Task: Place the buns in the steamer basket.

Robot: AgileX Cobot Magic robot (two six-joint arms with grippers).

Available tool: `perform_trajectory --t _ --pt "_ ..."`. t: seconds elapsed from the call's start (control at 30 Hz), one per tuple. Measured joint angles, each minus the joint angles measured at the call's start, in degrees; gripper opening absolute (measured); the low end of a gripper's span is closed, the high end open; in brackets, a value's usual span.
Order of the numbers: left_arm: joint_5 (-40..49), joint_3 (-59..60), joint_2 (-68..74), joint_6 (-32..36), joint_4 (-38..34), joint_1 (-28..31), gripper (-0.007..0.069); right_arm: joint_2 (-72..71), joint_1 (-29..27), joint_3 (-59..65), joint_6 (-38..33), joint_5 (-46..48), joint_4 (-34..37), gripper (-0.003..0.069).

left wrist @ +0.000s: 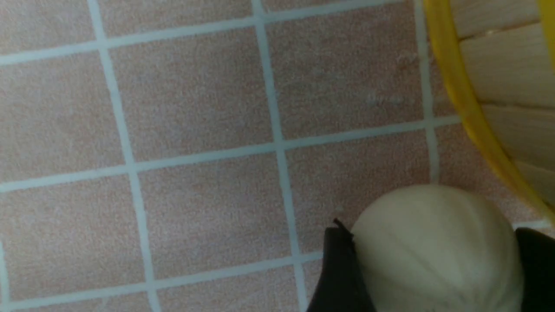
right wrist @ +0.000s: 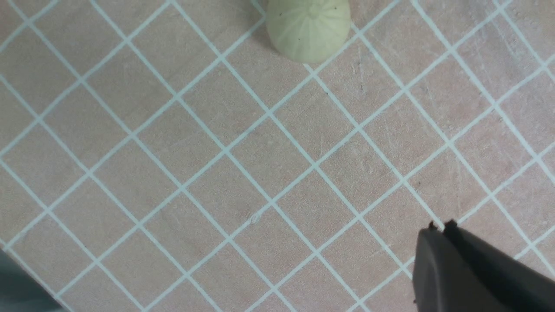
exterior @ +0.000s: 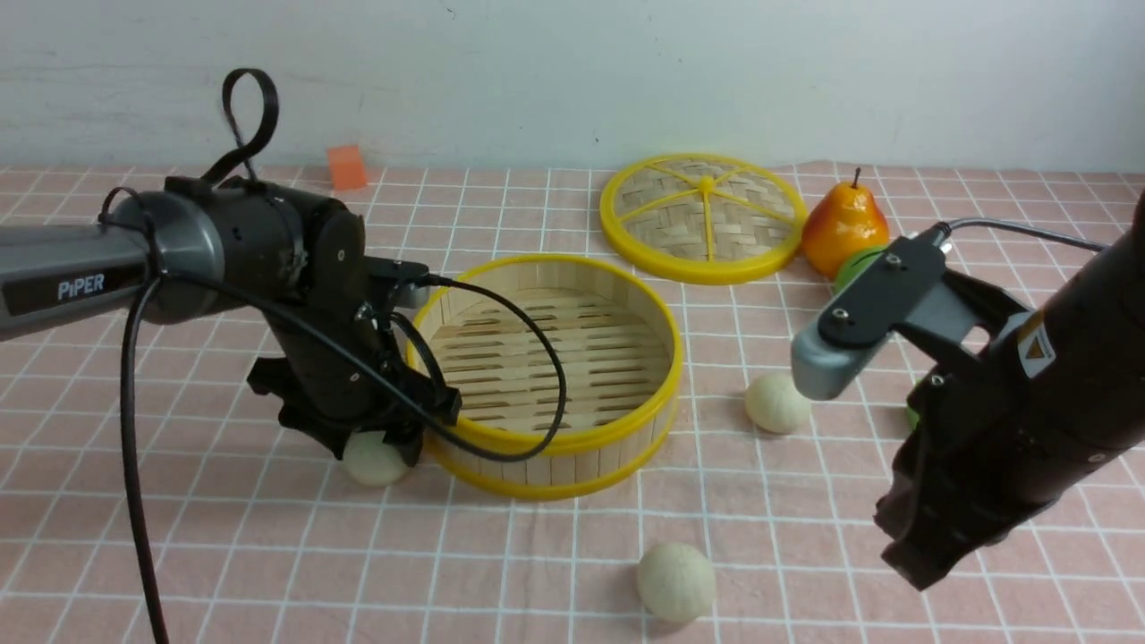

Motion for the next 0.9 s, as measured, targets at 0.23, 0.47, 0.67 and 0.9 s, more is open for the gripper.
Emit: perform_trajectory --t 0.23,0.47,0.67,0.9 --pt "2.73 -0.11 -1.16 -1.68 -0.40 0.00 0.0245 0.00 0.00 0.00 1.20 0.00 0.00 0.0008" --pt "8.38 -6.74 -10.26 -1.57 -3.88 -1.24 0.0001 0.00 0.00 0.00 1.20 -0.12 0.00 0.0015" --pt "5.94 -15.32 -9.01 -0.49 -6.00 -8.14 0.0002 0.00 0.00 0.00 1.20 -0.26 0.25 0.0022" --pt "4.90 -23.36 2.49 -1.82 -5.33 -11.07 0.0059 0.00 0.00 0.00 1.20 -0.26 1.45 0.0031"
